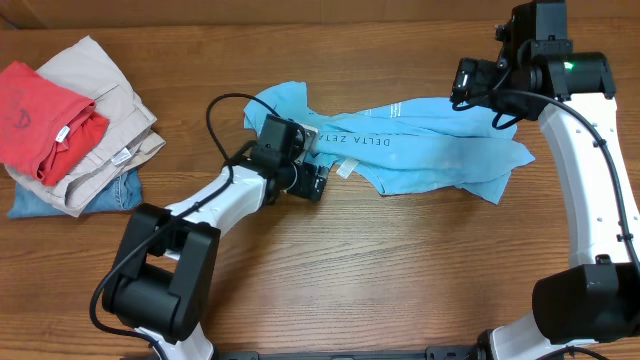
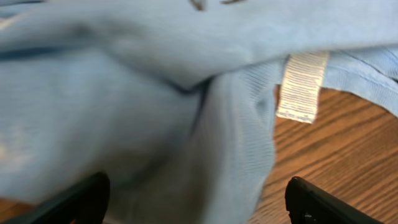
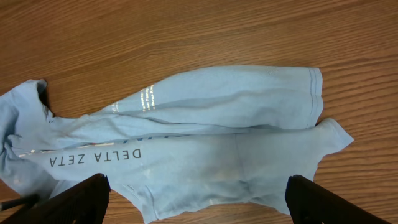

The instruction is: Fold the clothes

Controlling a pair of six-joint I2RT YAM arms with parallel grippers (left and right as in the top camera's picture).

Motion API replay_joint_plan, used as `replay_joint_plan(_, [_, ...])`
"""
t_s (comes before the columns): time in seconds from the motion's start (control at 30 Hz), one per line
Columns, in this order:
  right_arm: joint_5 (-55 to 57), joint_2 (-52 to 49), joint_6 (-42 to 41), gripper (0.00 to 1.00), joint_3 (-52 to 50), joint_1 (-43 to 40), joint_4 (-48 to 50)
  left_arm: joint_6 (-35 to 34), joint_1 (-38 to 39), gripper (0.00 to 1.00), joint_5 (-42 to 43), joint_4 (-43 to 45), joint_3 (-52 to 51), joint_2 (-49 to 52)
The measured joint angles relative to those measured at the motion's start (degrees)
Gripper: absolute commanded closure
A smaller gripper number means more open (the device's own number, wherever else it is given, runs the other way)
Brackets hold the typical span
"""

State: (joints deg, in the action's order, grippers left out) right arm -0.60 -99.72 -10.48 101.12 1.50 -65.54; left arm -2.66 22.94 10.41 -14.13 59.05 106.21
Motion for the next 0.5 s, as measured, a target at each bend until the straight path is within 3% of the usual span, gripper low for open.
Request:
replay_joint_plan(0.07, [0.0, 0.0, 0.0, 0.06, 0.0, 0.0, 0.0, 0.7, 0.5, 0.34, -0.3, 0.2, 0.1, 0.9])
replay_joint_plan(0.17, [0.0, 0.0, 0.0, 0.06, 0.0, 0.0, 0.0, 1.4, 0.6, 0.78, -1.2, 0.2, 0.7, 1.7])
replay_joint_plan(0.23, [0.0, 0.0, 0.0, 0.06, 0.0, 0.0, 0.0, 1.6, 0.5, 0.94, -2.3, -0.9, 1.1, 1.9])
replay_joint_plan(0.5, [0.0, 0.0, 0.0, 0.06, 0.0, 0.0, -2.0, 1.4, -4.8, 0.95, -10.6, -17.5, 7.6, 0.4])
